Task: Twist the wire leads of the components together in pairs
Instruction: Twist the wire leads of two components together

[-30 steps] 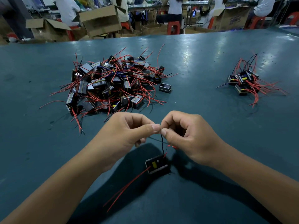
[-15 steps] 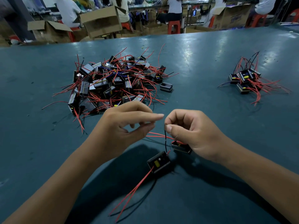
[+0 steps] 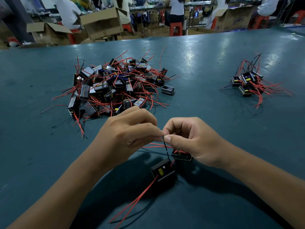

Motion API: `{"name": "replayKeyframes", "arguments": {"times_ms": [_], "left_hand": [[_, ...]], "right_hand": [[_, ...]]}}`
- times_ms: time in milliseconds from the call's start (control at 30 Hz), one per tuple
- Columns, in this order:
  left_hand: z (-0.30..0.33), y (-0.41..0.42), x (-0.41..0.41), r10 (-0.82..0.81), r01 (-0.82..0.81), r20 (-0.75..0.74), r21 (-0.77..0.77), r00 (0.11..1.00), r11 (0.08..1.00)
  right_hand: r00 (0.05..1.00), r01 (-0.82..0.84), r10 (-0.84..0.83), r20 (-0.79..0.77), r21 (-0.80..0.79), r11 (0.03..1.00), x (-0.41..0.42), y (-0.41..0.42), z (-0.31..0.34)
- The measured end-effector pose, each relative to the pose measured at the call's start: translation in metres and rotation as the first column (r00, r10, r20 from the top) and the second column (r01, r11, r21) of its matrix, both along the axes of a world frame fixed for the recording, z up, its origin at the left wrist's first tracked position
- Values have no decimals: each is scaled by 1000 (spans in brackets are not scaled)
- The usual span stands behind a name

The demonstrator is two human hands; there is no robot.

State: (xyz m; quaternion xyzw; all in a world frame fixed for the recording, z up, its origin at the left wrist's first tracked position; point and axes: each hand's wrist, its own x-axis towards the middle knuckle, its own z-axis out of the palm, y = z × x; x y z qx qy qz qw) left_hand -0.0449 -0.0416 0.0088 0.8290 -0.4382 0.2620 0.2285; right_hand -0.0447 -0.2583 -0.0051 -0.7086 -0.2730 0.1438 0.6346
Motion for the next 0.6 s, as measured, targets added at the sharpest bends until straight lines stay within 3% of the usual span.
{"name": "replayKeyframes", "arguments": {"times_ms": [133,333,500,600], "left_hand": [[3,-1,-1,3,-3,7,64,1000,998],[1,-4,-2,9,-4,-125,43,992,999],[0,-7,-4,-23,7,-326,-52,945,999],[-6,-12,-6,-37,-45,-522,-144,852,988]], "right_hand": [[998,19,-17,52,-40,999,-1,0,-1],[991,56,-47,126,-68,996,-1,0,-2],[967,117,-92,239,-93,989,-4,1,-3],[947,170,-135,293,-97,981,-2,-1,-3]]}}
